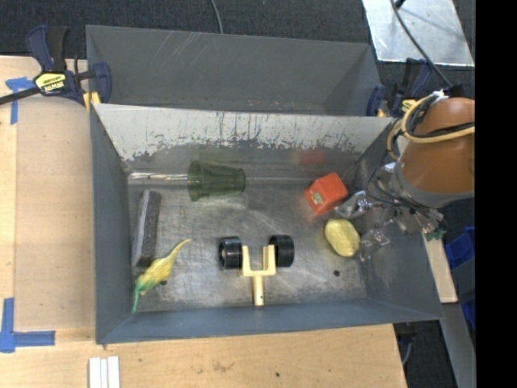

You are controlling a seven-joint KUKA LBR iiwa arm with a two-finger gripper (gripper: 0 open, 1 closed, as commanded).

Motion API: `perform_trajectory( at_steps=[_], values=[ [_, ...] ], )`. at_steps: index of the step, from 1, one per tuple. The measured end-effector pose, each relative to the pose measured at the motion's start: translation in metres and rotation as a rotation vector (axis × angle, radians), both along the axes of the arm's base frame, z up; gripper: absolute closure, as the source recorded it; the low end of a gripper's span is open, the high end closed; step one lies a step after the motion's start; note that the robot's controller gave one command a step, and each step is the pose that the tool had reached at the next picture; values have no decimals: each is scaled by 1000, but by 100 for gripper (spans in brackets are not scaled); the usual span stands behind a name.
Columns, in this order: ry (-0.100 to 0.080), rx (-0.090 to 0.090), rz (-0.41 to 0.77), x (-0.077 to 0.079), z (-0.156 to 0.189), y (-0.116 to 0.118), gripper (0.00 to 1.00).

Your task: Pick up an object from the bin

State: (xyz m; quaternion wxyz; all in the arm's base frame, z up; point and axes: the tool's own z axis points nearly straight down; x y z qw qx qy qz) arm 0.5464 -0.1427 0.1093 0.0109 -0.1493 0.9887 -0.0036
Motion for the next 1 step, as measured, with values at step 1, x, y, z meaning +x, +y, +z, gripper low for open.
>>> perform_trajectory(
  at_steps=[1],
  values=[
    [0, 0, 0, 0, 0, 0, 100]
  ],
)
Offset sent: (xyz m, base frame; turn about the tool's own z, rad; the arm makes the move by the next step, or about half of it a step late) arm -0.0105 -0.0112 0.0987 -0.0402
